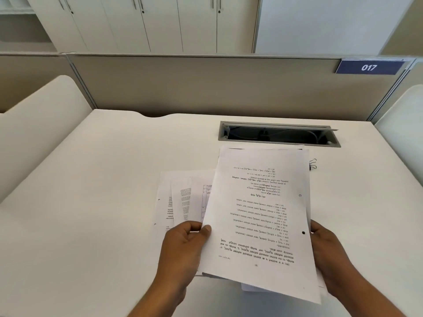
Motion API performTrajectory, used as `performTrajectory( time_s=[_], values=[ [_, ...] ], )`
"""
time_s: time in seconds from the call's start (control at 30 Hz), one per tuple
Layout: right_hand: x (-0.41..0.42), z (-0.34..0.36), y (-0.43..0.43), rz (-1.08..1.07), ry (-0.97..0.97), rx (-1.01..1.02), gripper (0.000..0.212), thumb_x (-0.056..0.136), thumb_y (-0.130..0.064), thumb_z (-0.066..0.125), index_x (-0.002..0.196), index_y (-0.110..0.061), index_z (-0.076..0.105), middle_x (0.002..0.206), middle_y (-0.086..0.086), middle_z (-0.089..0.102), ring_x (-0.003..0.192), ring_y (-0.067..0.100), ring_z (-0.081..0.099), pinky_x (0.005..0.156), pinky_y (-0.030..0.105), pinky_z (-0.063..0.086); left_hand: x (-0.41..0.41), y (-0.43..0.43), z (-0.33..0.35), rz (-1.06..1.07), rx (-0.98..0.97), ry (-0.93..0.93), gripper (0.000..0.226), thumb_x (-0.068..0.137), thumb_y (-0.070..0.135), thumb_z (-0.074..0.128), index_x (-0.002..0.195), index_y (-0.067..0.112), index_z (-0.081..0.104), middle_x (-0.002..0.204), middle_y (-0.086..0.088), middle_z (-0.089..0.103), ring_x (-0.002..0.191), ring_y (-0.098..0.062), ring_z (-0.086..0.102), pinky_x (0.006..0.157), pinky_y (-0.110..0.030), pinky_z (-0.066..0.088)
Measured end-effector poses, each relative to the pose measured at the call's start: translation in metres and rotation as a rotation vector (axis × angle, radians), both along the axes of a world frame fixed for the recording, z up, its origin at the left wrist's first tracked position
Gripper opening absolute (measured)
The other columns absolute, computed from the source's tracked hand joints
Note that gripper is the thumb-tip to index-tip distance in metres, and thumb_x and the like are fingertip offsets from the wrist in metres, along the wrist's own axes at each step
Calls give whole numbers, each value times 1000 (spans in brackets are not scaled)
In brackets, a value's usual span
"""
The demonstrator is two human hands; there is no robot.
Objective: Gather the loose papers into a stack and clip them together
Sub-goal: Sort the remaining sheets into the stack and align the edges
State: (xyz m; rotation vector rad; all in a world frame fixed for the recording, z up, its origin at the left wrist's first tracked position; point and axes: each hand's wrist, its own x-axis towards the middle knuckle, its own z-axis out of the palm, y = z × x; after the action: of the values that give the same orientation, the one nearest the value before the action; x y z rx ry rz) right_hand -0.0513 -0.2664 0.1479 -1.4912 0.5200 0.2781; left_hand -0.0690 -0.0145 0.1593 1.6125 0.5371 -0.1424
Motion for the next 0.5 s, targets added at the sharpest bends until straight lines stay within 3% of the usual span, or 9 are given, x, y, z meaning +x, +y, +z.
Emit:
performTrajectory(
  time_s=[0.1,0.27,0.4,0.5],
  values=[
    [0,-1,-3,0,-1,16,24,91,6,54,100,-7,72,91,20,77,72,36,75,60,41,62,6,3,-1,1,18,-2,20,92,25,71,79,10,74,75,3,76,66,-11,65,55,-19,50],
    [0,-1,-3,15,-15,23,23,92,5,53,101,-6,71,90,20,77,70,34,75,57,39,61,21,9,-5,-77,-41,110,21,91,41,69,101,23,73,106,3,76,97,-26,68,76,-34,52],
    [2,0,-1,21,-36,71,25,93,5,52,101,-7,72,92,20,77,71,34,75,57,39,61,26,2,-1,-210,-272,207,24,97,35,62,112,20,74,107,-1,80,98,-24,77,86,-45,61],
    [5,-1,0,23,-51,64,28,93,5,52,101,-10,74,95,19,77,78,37,74,72,47,60,27,-5,-6,-205,-216,157,22,100,28,60,113,18,74,103,0,81,95,-22,78,89,-45,61]
  ],
)
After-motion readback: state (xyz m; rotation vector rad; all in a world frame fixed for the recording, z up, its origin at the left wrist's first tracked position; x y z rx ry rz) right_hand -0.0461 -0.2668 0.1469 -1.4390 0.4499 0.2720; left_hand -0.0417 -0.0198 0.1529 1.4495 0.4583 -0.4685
